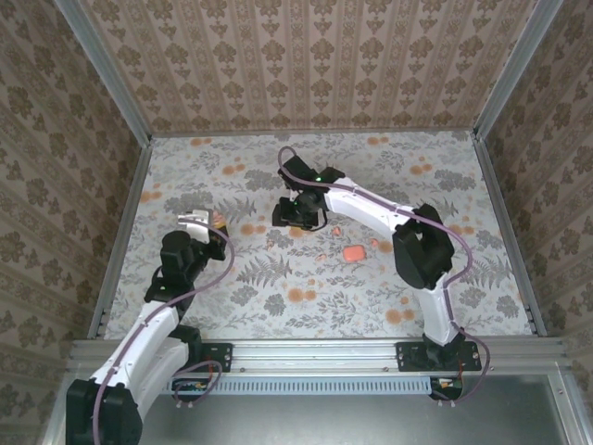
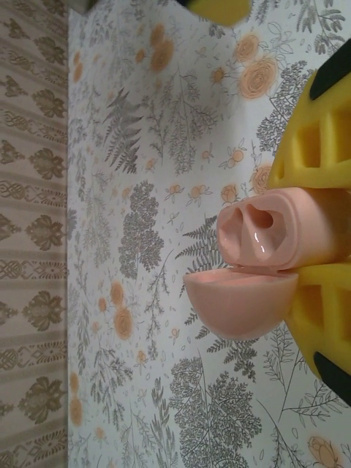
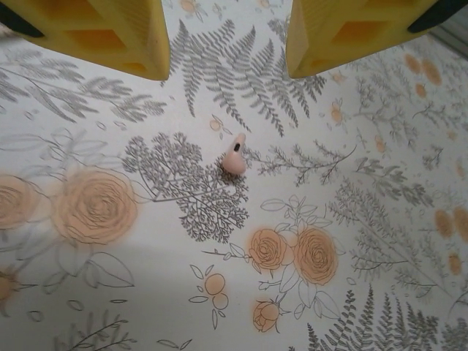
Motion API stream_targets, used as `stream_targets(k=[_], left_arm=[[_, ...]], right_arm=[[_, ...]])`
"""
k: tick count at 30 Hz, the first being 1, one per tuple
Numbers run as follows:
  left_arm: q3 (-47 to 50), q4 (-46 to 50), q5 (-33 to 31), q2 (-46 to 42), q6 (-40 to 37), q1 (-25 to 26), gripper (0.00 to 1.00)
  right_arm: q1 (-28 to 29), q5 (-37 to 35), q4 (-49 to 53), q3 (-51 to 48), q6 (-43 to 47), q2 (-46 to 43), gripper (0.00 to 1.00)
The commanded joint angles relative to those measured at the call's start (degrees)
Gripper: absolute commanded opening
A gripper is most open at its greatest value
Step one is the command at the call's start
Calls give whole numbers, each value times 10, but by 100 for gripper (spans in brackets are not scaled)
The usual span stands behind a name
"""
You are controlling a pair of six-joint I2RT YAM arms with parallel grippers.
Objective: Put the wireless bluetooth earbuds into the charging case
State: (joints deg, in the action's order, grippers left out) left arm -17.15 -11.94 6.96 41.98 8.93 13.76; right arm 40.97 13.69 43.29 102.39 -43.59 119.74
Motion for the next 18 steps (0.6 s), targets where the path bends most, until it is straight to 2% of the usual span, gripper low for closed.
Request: stream_targets(k=[1,9,18], left_arm=[[7,11,-2,-14,17,-5,19],[20,11,4,-25,32,-6,19],[28,-4,-2,-29,34,-7,19]], right_arm=[[9,0,35,51,-18,40,46],[22,16,61,127,-16,126,45],[29,28,76,169,-15,178,44]])
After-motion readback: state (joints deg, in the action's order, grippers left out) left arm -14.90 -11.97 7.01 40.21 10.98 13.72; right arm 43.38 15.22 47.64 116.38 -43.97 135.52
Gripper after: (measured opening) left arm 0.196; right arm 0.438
